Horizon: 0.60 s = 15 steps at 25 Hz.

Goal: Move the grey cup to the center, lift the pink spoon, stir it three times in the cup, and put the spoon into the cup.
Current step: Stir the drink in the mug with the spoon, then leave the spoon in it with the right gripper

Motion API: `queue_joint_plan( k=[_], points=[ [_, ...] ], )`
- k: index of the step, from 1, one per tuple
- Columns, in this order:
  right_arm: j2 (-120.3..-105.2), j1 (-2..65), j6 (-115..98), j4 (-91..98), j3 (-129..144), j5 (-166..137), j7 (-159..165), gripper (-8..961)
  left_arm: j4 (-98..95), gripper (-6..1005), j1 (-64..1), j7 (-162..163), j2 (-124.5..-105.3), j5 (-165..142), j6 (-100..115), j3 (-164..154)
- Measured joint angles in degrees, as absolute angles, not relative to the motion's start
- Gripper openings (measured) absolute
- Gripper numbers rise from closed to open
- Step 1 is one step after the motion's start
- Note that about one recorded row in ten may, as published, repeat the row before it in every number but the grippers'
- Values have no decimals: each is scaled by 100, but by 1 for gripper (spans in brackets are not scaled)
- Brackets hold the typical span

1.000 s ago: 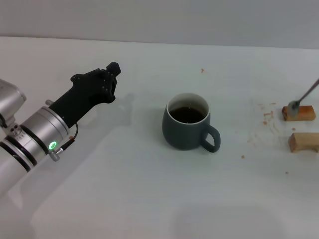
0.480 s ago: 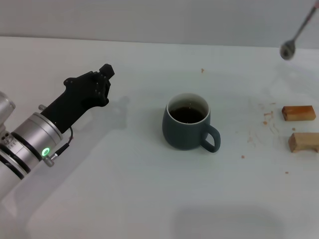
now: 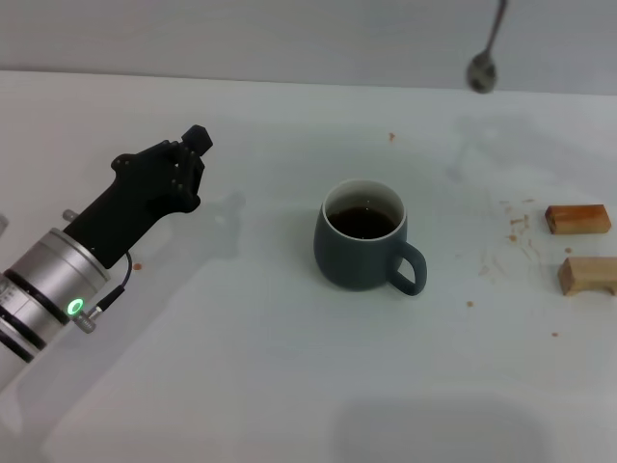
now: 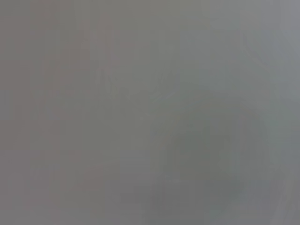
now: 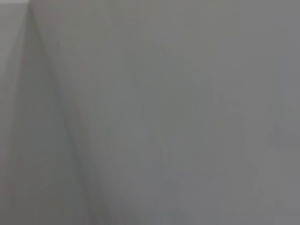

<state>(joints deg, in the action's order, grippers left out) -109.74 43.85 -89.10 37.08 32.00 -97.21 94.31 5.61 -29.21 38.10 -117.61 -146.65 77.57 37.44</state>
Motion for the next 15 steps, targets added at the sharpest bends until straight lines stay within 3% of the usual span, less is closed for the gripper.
queue_joint_plan(
  k=[6, 15],
  points=[
    [-11362, 4450, -8434, 3743, 3642, -9721, 9217, 88, 536, 0, -2839, 3837, -11753, -14659, 8024, 3751],
    [-11609, 4526, -7912, 3702, 4340, -9720, 9172, 88, 570, 0, -2796, 3836, -11755, -14679, 8192, 3774]
  ],
)
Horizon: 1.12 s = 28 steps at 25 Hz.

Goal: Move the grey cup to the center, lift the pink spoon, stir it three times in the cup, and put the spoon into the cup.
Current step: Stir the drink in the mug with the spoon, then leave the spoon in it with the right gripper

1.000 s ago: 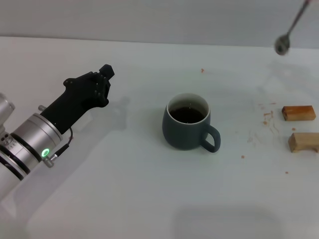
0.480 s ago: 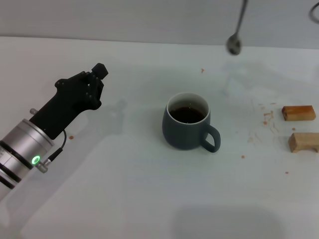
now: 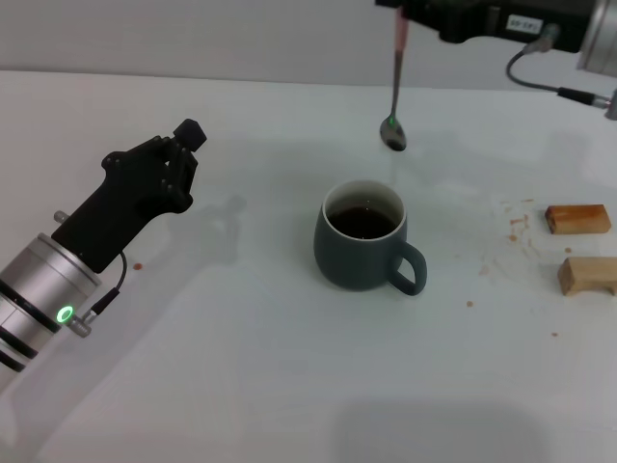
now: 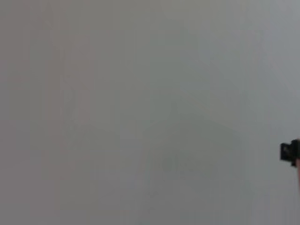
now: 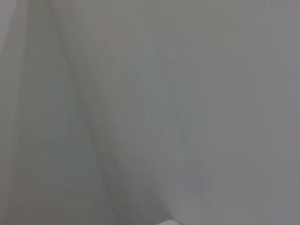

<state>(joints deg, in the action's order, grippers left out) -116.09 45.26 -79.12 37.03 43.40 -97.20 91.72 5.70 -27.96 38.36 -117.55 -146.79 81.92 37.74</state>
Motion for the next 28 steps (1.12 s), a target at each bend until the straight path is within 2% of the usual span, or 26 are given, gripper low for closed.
queue_joint_plan(
  k=[14, 28],
  points=[
    [-11836, 4806, -7497, 3194, 4694, -9697, 9034, 87, 532, 0, -2709, 4058, -11711, -14692, 8333, 3774],
    [-11892, 4830, -7106, 2727, 4810, -9648, 8932, 88, 441, -1, -2604, 4112, -11651, -14662, 8599, 3770]
  ],
)
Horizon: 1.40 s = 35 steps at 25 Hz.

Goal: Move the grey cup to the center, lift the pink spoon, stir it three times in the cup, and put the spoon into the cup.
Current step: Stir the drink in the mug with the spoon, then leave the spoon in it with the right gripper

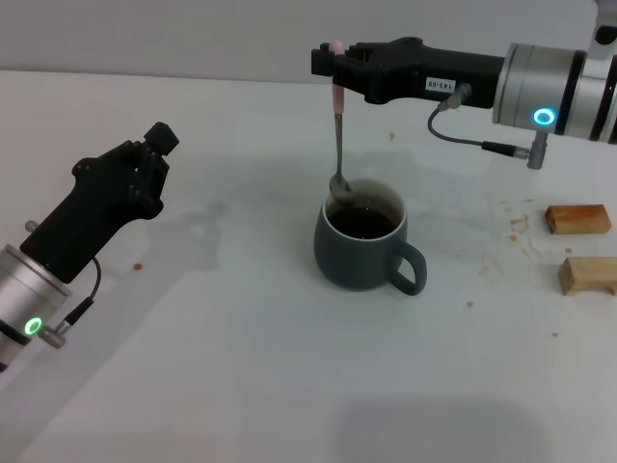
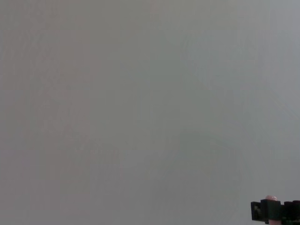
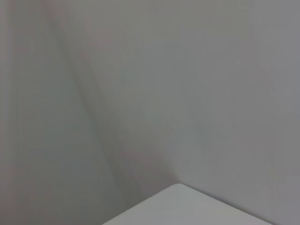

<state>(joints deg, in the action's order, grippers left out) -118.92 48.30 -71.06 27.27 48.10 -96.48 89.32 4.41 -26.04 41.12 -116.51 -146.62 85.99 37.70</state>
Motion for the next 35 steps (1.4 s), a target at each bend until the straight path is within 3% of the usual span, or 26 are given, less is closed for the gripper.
queue_joint_plan(
  k=[35],
  points=[
    [-11885, 4339, -6680, 2088, 4772, -9491, 8788, 87, 290, -1, -2827, 4140, -11669, -14660, 8490, 3816]
  ],
)
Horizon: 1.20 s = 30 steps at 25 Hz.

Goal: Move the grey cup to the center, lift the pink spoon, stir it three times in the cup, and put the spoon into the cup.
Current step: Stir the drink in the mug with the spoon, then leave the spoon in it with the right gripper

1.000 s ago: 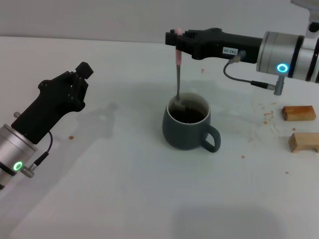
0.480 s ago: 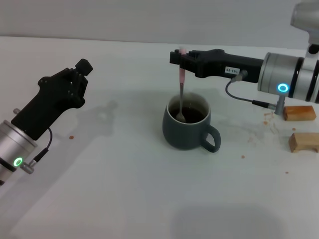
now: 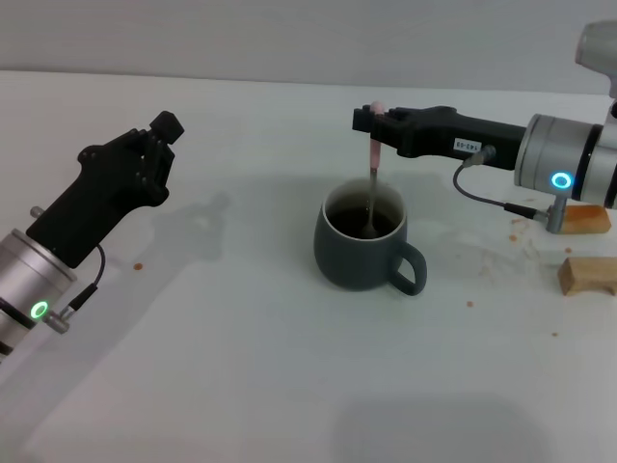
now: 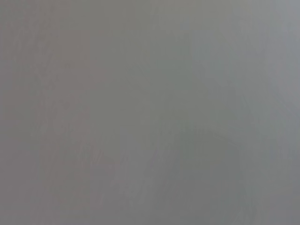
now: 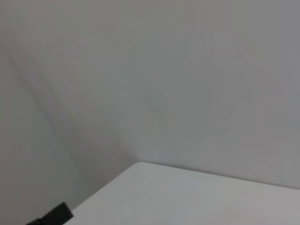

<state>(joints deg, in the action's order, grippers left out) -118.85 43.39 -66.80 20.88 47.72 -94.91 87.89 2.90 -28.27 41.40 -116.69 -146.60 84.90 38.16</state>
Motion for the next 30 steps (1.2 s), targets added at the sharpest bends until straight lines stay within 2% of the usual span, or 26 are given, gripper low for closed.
queue_joint_plan(
  k=[30],
  points=[
    [-11934, 4936, -6367, 1634, 4867, -9118, 8467, 87, 342, -1, -2831, 4254, -11661, -14688, 8549, 3823]
  ],
)
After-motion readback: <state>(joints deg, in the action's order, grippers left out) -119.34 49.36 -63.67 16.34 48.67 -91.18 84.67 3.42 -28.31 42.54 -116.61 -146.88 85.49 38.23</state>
